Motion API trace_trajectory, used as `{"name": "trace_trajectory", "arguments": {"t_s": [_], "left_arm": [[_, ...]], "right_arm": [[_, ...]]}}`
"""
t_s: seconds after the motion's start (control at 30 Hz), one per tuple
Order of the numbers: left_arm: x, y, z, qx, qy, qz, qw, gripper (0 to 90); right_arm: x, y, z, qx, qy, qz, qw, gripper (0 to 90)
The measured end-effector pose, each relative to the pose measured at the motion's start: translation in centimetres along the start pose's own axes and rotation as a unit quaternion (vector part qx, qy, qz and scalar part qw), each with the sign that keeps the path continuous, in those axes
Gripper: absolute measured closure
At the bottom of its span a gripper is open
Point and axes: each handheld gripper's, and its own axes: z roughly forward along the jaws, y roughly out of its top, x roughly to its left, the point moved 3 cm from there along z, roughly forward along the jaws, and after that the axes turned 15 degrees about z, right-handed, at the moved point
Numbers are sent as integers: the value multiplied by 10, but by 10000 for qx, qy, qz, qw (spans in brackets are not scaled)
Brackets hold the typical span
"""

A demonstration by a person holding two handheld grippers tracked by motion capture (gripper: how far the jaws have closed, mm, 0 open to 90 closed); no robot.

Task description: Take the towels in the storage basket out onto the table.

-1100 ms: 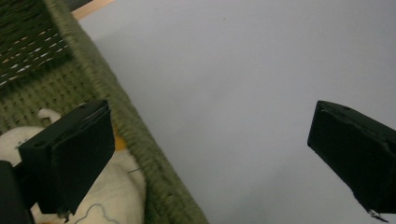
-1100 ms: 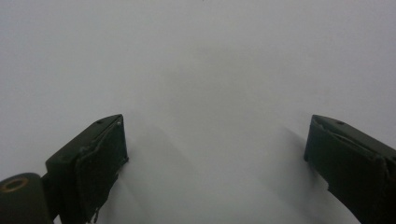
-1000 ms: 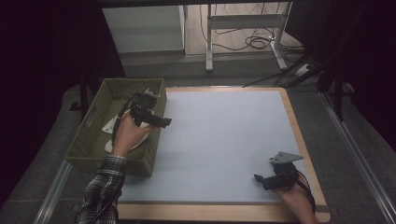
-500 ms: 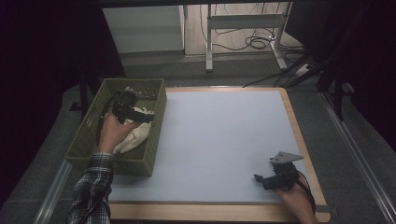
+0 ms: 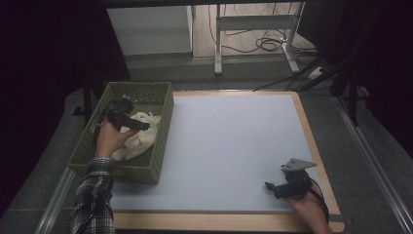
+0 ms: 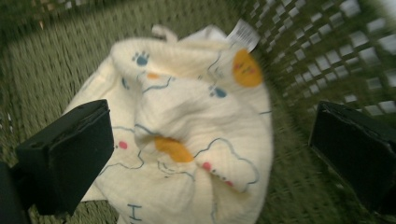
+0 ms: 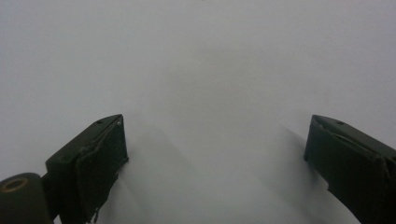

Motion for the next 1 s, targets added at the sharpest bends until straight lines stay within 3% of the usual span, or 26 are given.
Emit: {"name": "trace_trajectory", "arguments": {"t_s": [0.27,0.43,0.53,0.63,0.77,0.8,0.9,0.97,1.0], "left_arm": [[13,-11,29,509,-193,-310,9980,6],[18,-17,45,1063,-140,-330,9937,5],[20,-20,50,1241,-241,-382,9912,6],[19,-24,58,1438,-393,-439,9879,10],[12,-29,68,1841,-777,-379,9791,25],[10,-30,69,1932,-793,-363,9773,20],[7,-29,67,1959,-773,-360,9769,66],[7,-29,64,1948,-753,-332,9774,139],[6,-28,62,1889,-839,-347,9778,206]], "right_arm": [[0,0,0,-1,1,1,10000,59],[0,0,0,-1,1,1,10000,59],[0,0,0,-1,1,0,10000,59],[0,0,0,-1,1,0,10000,59],[0,0,0,-1,1,0,10000,59],[0,0,0,-1,1,0,10000,59],[0,0,0,-1,1,0,10000,59],[0,0,0,-1,1,0,10000,59],[0,0,0,-1,2,1,10000,59]]}}
